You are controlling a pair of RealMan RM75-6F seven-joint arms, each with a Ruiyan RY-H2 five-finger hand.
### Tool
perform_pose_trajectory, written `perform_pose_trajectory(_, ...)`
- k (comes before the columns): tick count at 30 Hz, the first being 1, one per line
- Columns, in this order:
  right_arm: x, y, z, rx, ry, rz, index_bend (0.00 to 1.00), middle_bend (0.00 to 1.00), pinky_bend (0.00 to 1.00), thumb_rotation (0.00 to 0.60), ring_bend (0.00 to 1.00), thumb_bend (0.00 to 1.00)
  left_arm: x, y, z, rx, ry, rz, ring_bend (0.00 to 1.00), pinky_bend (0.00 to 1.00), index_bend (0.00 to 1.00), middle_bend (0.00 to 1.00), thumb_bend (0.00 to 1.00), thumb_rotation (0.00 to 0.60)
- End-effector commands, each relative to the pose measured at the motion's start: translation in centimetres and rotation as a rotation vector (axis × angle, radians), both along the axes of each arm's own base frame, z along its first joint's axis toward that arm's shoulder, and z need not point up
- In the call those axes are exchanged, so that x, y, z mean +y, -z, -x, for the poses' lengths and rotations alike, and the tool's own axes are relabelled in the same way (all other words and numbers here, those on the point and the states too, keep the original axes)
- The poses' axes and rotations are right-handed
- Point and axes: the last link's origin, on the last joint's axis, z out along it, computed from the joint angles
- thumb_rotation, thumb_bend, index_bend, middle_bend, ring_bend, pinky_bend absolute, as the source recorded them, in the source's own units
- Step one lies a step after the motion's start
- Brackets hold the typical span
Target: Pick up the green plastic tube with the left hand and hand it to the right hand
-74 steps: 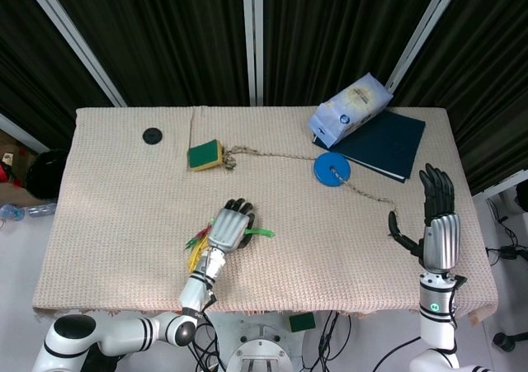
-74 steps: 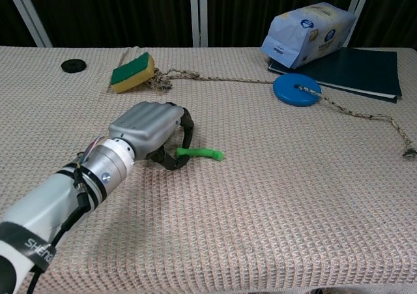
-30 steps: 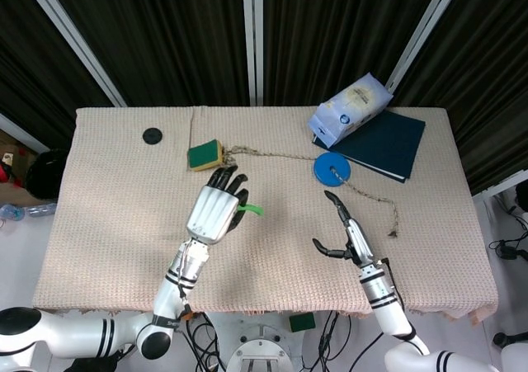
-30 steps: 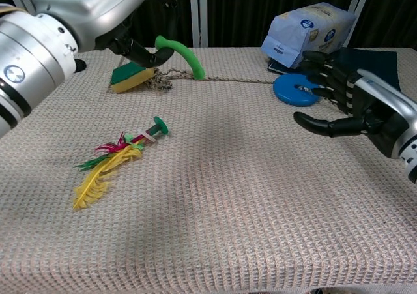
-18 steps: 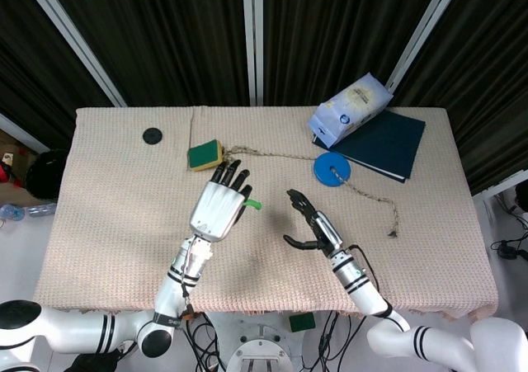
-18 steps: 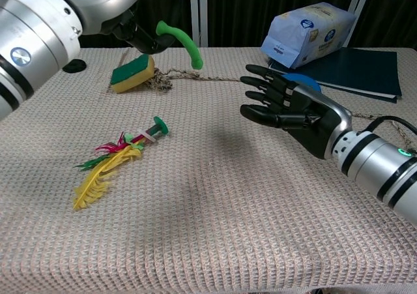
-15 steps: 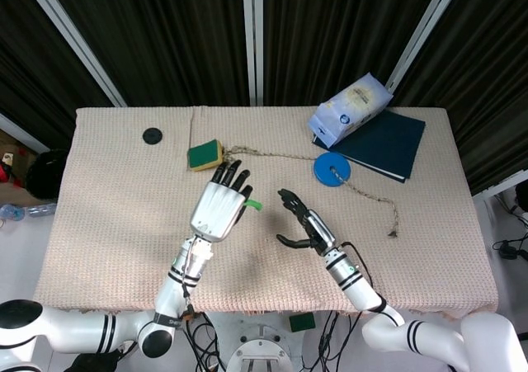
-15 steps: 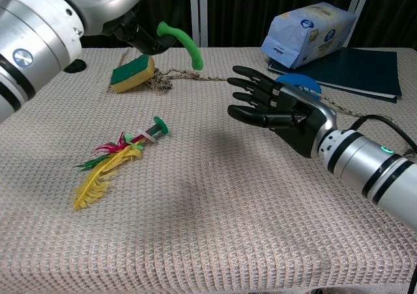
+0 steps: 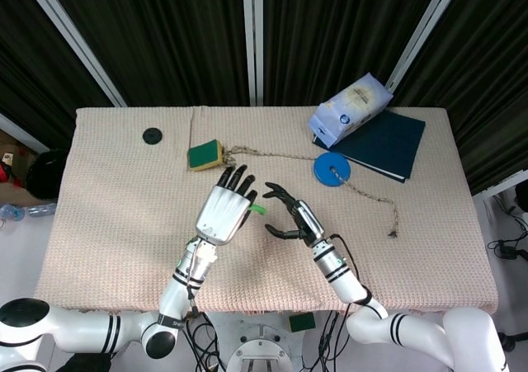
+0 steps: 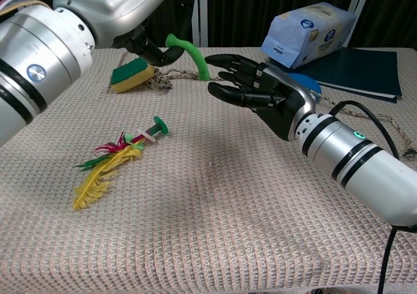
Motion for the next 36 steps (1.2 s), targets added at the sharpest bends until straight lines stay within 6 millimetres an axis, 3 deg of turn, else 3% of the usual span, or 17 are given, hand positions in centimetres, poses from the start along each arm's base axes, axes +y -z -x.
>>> perform_pose_trajectory(1,-0.1,0.1,-0.4,-0.005,-0.003,0.0,0.35,0.08,0.0,0.6,0.0,0.24,0.0,0.1,0.1,-0.002,-0.001,0.002,0.15,0.22,0.61,0.31,0.4,0.6)
perform_pose_trajectory(9,-0.3,0.5,-1.4,-0.015,0.005,0.01,0.42,0.11,0.0,0.6,0.0,0.28,0.0,0.1,0.2,-0.008,-0.003,0.006,0.15,0.22,0.61,0.31,0.4,0.6)
perform_pose_trajectory(22,-0.3,0.6,-1.4,-0.009,0.032,0.022,0.53,0.15,0.0,0.6,0.0,0.33,-0.1,0.2,0.4,-0.017,-0.007,0.013,0.15,0.22,0.61,0.31,0.4,0.6)
perform_pose_trajectory(36,-0.3,0.7,-1.5,-0.004,0.034,0.019,0.55,0.16,0.0,0.6,0.0,0.34,-0.2,0.3,0.3,-0.022,-0.006,0.018,0.15,0.21,0.61,0.31,0.4,0.6)
